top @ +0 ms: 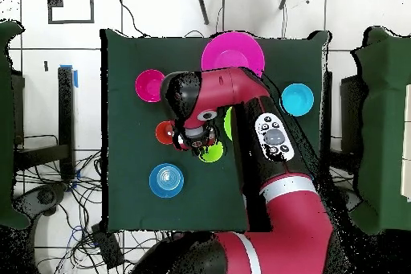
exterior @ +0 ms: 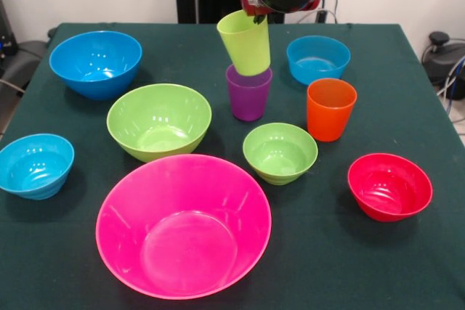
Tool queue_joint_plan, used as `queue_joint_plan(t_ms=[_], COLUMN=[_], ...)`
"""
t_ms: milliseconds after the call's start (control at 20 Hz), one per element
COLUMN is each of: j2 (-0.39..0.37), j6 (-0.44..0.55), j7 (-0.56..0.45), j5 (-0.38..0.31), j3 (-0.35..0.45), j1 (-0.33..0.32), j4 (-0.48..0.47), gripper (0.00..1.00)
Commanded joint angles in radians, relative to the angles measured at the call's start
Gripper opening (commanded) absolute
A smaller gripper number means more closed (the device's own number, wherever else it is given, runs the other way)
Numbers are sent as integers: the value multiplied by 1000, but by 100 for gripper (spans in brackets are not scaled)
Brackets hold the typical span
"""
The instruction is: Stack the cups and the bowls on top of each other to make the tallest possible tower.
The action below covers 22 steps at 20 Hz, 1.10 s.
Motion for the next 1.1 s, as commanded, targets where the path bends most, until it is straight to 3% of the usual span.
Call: queue_joint_plan(t_ms=[50,1100], j2=[17,26], j6=[-104,-117], j7=[-173,-185], j5=[-102,-108], j3=[36,39], j1=[-1,-7], j4=[41,31], gripper=[0,0])
